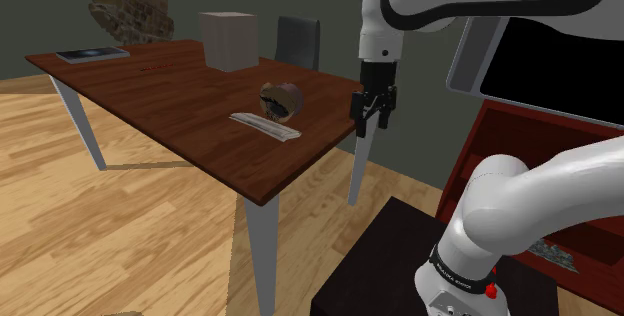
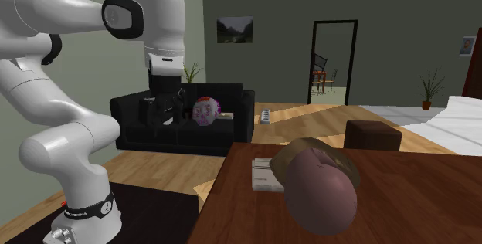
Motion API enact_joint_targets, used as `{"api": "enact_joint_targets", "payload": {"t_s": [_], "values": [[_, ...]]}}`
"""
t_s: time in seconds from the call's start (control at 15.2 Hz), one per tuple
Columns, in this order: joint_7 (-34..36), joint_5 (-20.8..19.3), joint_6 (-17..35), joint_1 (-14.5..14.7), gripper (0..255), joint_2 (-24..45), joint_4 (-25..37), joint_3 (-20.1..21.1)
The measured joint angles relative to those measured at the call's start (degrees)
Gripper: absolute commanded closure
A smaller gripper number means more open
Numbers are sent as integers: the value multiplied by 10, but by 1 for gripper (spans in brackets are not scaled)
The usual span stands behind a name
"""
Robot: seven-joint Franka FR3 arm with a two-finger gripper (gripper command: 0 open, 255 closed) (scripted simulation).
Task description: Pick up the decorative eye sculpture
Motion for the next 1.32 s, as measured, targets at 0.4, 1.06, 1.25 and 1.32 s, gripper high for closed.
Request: {"api": "enact_joint_targets", "payload": {"t_s": [0.4, 1.06, 1.25, 1.32], "values": [[-7, -20, 32, 0, 0, 93, 68, 4], [-13, -74, 56, -2, 0, 310, 277, 18], [-12, -92, 50, -1, 0, 374, 351, 23], [-13, -98, 45, -1, 0, 395, 379, 24]]}}
